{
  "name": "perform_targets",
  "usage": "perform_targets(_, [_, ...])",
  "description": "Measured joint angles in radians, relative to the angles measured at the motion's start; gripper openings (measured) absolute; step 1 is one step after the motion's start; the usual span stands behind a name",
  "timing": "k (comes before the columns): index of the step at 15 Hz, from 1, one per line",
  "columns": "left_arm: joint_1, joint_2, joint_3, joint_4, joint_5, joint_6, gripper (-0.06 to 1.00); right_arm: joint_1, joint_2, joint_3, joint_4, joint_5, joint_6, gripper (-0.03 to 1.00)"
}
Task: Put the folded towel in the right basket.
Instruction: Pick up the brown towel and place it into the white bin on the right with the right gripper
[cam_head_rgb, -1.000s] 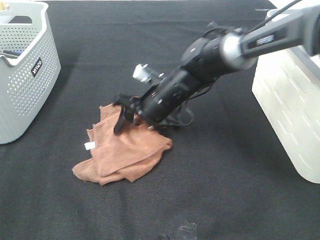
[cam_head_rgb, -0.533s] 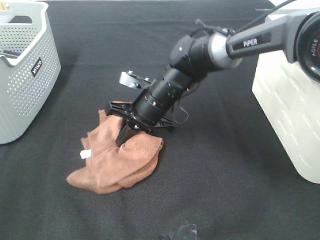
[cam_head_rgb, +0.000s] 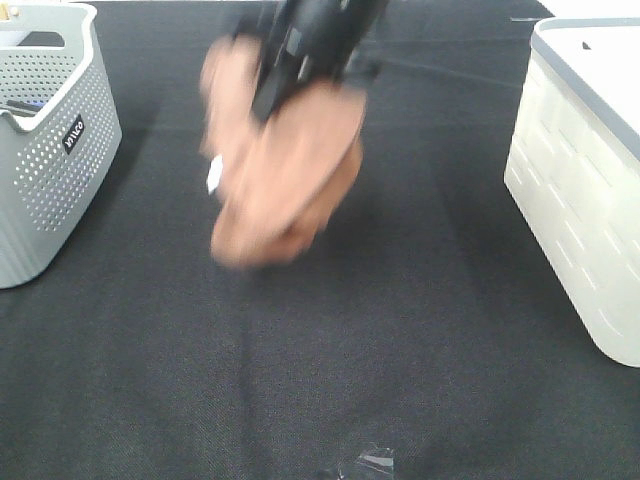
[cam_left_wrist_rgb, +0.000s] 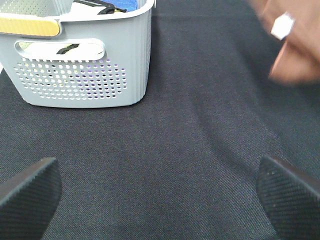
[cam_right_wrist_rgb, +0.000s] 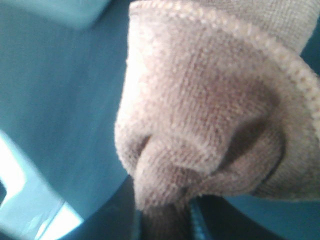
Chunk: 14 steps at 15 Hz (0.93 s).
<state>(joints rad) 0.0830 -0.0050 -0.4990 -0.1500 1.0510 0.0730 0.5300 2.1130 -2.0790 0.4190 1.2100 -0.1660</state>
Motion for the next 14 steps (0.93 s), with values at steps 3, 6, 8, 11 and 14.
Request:
perform_targets(3, [0.0,0.0,0.0,0.0,0.0,0.0,0.99,-0.136,-0.12,-0.114,-0.033,0.004,0.038,0.17])
perform_targets(6, [0.0,0.0,0.0,0.0,0.0,0.0,0.99,-0.292,-0.244,-0.129,-0.084,0.005,0.044,0.17])
perform_targets(8, [0.0,0.0,0.0,0.0,0.0,0.0,0.99,-0.422,-0.31,-0.127,-0.217,0.006,0.044,0.17])
perform_targets(11, [0.0,0.0,0.0,0.0,0.0,0.0,0.99,-0.589,-0.336,-0.018,-0.419,0.009,0.044,0.17])
perform_targets(14, [0.0,0.0,0.0,0.0,0.0,0.0,0.99,-0.676,-0.286,0.076,-0.44,0.012,0.045,0.17])
